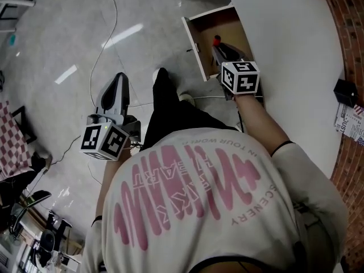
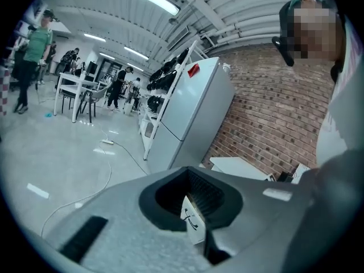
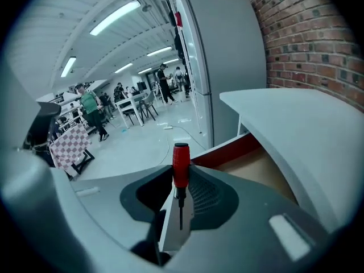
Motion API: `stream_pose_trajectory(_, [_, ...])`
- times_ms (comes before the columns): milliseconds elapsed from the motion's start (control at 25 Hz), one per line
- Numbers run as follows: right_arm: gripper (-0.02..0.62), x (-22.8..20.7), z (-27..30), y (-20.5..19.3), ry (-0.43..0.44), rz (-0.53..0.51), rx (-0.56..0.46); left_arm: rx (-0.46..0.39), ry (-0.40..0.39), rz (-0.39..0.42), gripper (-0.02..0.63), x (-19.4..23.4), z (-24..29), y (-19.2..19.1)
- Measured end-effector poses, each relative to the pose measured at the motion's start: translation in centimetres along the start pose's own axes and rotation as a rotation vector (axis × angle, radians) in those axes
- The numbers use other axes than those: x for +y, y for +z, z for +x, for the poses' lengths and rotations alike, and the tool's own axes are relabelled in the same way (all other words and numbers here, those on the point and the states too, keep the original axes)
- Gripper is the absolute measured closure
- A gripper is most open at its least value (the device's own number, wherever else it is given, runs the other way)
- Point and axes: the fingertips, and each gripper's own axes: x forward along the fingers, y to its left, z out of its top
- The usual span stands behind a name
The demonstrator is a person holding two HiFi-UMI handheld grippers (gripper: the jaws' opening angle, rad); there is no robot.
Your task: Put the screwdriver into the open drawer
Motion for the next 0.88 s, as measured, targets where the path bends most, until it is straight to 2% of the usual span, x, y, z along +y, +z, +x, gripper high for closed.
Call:
stream_pose_trajectory(120, [0.491, -0.9, 1.6, -1.1, -0.026, 0.022, 0.052, 0.017, -0.011, -0.024, 0.601, 1.2, 2.1, 0.4])
stream_pose_trajectory(400, [0.491, -3.6, 5.0, -2.7, -0.096, 0.053, 0.175, 0.068, -0.097, -0.036, 0.601, 2.9, 9.0, 2.3])
stream_pose_trajectory(480, [0.491, -4.9, 6.1, -3.8, -0.138, 0.062, 0.223, 0.097, -0.099, -0.049, 0.601, 3.8, 10.6, 2.2])
stream_pose_trajectory(640, [0.491, -6.6, 8.6, -5.2, -0.197, 0.163, 0.258, 0.167, -0.085, -0.074, 0.601, 6.3, 13.3, 1.5])
stream_pose_trajectory(880, [0.491, -8.3, 12.0, -7.2, -0.224, 0.162, 0.344, 0.239, -0.09, -0.09, 0.601, 8.7, 16.1, -0.3])
